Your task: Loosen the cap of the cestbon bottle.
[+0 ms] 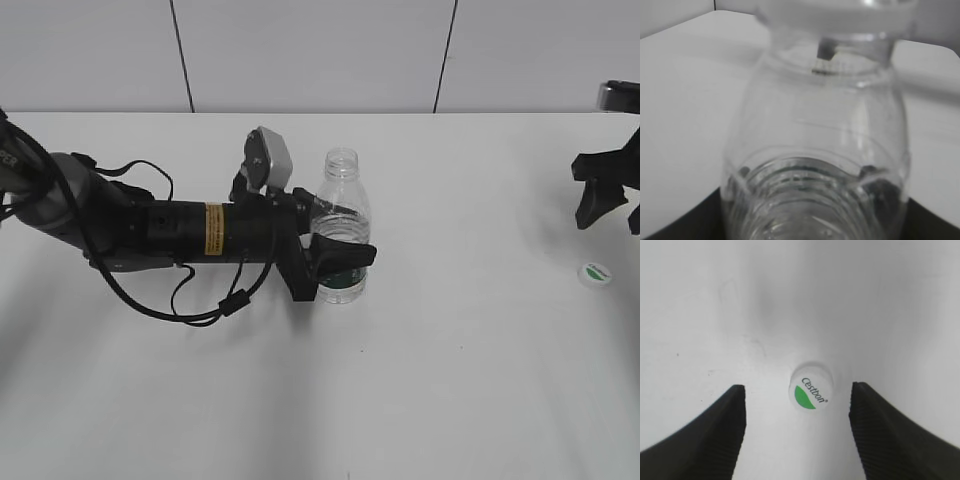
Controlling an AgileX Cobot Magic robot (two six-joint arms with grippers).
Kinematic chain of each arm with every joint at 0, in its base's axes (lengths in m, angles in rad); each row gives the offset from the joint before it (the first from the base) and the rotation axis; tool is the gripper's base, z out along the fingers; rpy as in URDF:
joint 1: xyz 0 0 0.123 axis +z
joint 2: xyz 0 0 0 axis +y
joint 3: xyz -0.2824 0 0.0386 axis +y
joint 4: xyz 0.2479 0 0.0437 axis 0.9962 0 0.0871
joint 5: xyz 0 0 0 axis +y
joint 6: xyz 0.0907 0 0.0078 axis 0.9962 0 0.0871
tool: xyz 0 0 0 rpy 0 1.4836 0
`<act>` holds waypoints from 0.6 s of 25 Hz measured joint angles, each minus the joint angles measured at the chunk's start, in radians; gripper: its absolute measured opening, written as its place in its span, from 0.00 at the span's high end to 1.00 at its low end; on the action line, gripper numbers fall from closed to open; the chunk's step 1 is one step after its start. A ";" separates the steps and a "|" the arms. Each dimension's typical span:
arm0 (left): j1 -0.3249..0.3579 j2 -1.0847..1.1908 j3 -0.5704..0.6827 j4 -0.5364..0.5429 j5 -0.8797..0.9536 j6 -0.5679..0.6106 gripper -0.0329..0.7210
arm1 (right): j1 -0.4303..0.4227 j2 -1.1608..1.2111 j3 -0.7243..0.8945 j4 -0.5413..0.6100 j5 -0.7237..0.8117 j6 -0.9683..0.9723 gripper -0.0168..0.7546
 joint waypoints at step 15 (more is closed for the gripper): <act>0.000 -0.100 0.000 -0.011 -0.055 -0.003 0.22 | 0.000 -0.011 -0.038 0.023 0.098 0.000 0.33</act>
